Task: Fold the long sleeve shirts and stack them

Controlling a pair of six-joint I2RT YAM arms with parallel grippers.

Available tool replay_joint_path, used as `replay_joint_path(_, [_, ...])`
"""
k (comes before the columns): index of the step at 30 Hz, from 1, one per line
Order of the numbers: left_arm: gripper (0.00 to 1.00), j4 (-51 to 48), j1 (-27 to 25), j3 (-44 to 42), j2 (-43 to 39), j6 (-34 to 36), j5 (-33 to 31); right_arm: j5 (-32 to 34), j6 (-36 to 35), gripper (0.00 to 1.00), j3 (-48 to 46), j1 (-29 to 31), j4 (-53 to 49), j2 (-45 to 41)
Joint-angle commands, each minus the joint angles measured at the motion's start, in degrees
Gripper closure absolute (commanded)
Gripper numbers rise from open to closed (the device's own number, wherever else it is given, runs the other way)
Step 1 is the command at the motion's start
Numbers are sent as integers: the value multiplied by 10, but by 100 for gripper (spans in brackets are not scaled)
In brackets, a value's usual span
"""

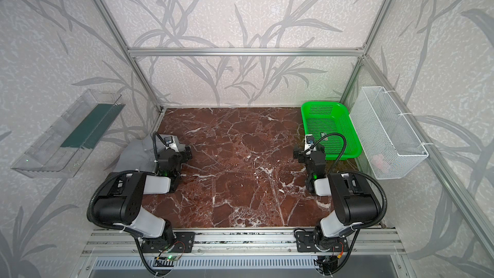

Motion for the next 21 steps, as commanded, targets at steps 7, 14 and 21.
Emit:
replay_joint_path(7, [1,15,-2,-6,5,11,-3,5,13,1,-5,2,-30,11])
replay_joint_path(14, [1,14,-2,-6,6,10,-3,11,14,1,-5,2,-29,11])
replay_joint_path(21, [1,13,0,-4,6,9,-2,20,19,1,-5,2,-30,11])
